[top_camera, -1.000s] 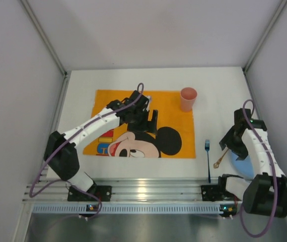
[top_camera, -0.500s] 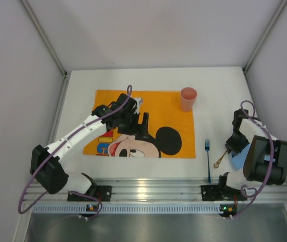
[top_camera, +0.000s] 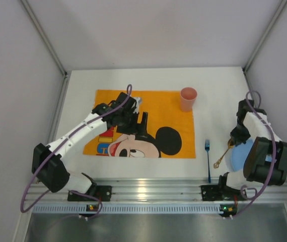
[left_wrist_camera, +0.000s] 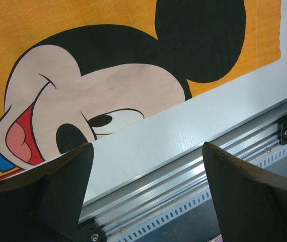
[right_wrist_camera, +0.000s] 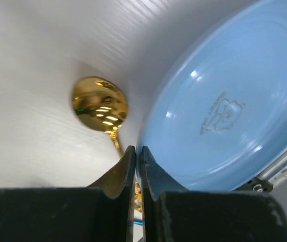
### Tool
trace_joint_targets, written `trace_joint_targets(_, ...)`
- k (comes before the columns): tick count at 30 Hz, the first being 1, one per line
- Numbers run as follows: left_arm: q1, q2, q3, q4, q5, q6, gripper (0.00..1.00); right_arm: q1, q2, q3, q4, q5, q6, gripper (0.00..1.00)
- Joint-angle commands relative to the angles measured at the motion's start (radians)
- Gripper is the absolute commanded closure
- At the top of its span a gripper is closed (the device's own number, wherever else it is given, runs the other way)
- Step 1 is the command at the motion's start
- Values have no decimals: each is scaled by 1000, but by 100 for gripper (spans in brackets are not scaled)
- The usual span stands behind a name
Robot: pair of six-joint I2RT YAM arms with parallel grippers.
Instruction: Set the dinner table for one person
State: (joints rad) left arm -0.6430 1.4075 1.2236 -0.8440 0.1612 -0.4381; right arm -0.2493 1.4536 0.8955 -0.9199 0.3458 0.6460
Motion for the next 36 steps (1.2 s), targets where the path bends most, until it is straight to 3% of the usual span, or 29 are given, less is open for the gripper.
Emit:
trace_joint_targets(1, 3, 24, 57, 5, 24, 12, 5, 10, -105, 163, -55, -11, -25, 100)
trace_joint_targets(9, 3, 85, 155, -7, 61, 15, 5, 237, -88, 551, -259, 162, -40, 100)
trace_joint_targets(13, 3, 94, 192, -56, 35, 15, 5, 520, 20, 791, -319, 248, -75, 100)
trace_joint_targets(20, 65, -24, 275, -135, -260, -89, 4, 982, 368, 1378, -528, 271, -98, 100)
trace_joint_targets(25, 108, -117, 312, -220, -478, -154, 2, 1169, 488, 1376, -416, 138, -140, 100)
trace_joint_targets(29, 109, -209, 301, -294, -594, -224, 2, 1234, 574, 1407, -381, 56, -155, 100)
trace_joint_targets(36, 109, -379, 258, -423, -698, -365, 2, 1271, 678, 1303, -172, -85, -215, 100)
